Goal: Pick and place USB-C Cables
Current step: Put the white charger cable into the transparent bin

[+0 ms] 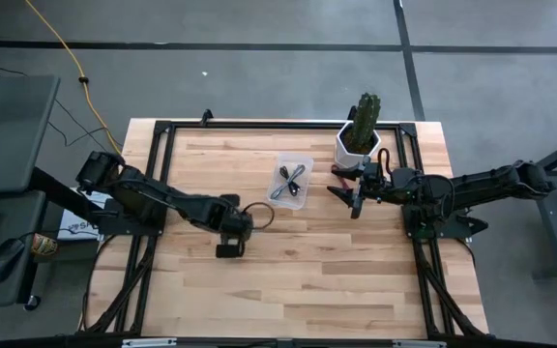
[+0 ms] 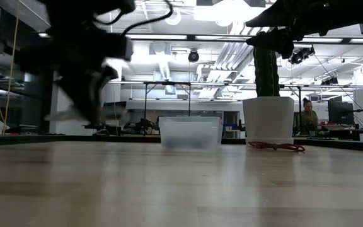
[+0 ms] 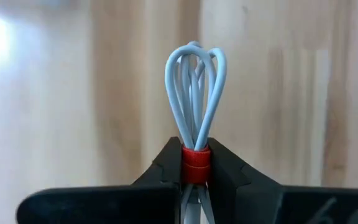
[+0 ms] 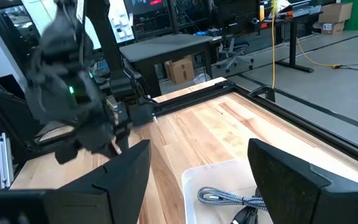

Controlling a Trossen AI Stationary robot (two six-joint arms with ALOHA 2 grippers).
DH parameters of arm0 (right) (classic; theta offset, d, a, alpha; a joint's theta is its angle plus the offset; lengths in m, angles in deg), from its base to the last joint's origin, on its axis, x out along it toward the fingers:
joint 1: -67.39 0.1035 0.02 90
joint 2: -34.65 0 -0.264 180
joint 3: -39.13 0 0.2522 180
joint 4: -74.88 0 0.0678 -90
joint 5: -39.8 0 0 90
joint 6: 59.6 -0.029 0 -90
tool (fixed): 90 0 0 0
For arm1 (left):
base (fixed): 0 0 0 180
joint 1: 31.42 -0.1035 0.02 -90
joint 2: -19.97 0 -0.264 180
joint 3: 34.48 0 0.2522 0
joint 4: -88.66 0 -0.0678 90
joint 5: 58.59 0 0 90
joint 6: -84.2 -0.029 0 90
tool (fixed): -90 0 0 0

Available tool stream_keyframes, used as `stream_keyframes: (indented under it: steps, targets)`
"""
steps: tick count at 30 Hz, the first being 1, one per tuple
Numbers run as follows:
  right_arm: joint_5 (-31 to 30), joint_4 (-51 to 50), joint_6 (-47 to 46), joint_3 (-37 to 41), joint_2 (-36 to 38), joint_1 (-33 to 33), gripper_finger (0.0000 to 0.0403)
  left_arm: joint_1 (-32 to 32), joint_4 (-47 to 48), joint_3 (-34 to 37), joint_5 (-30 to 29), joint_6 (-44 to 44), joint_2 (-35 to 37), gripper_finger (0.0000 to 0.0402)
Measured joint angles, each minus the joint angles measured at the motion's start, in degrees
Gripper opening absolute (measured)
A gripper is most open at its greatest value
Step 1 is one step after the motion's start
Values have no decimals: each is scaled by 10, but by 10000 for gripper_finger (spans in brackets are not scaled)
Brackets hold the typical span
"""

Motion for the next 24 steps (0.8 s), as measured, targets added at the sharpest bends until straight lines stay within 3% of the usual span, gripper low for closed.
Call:
stream_keyframes:
  steps: [5,11,16,24]
  targets:
    - [0,-6,0,0,0,0,261,-26,-20,-65,-41,-56,24,21]
    - [0,-15,-2,0,0,0,261,-54,-153,-69,-47,-102,78,21]
    - [0,-20,-2,0,0,0,261,-60,-300,-21,-47,-105,118,21]
    - [0,-24,-2,0,0,0,261,-64,-575,130,-46,-67,156,21]
